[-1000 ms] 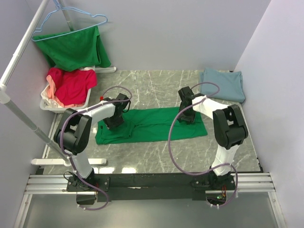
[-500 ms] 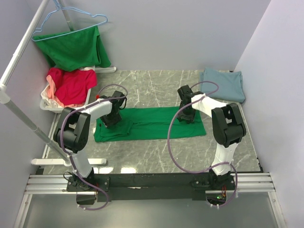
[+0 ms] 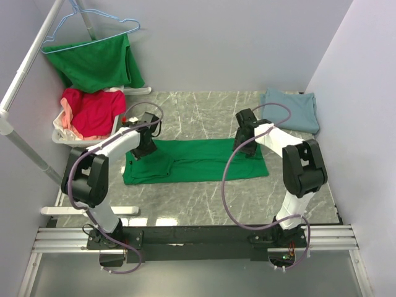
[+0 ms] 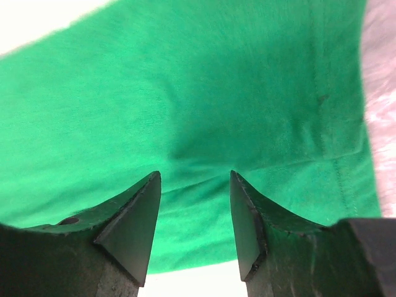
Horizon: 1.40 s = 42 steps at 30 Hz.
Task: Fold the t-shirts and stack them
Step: Fold the tshirt
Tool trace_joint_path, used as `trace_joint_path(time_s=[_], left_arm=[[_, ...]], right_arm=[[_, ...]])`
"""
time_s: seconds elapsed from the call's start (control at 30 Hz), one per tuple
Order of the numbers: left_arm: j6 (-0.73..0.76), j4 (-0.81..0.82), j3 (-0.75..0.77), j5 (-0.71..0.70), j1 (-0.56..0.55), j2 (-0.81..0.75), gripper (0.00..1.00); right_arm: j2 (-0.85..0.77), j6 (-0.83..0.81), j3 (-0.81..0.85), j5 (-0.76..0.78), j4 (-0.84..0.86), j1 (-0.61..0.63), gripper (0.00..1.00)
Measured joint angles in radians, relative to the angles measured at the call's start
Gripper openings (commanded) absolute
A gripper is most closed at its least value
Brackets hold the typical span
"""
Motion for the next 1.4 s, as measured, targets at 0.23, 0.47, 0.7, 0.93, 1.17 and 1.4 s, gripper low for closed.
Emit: trace_joint_path(time_s=[0.23, 0.47, 0.7, 0.93, 1.17, 1.4], left_arm=[[0.000, -0.011, 0.043, -0.001, 0.000, 0.010, 0.58], [-0.017, -0.037, 0.161, -0.005, 0.000, 0.198, 0.61], [-0.039, -0.118, 0.375, -0.021, 0.000, 0.366, 0.61], [-0.038, -0.200, 0.681, -0.023, 0.013, 0.558, 0.62], [-0.016, -0.236, 1.008, 0.008, 0.045, 0.750, 0.63], [0.032, -0.135, 1.055, 0.153, 0.111, 0.773, 0.66]], right_arm=[[-0.116, -0.021, 0.000, 0.002, 0.011, 0.000, 0.58], [-0.138, -0.036, -0.010, 0.007, 0.019, 0.000, 0.58], [-0.142, -0.057, -0.017, 0.020, 0.017, 0.000, 0.58], [-0.113, -0.085, 0.016, 0.023, -0.006, 0.000, 0.59], [-0.035, -0.108, 0.066, 0.019, -0.025, 0.000, 0.59], [0.014, -0.119, 0.076, 0.014, -0.055, 0.000, 0.59]])
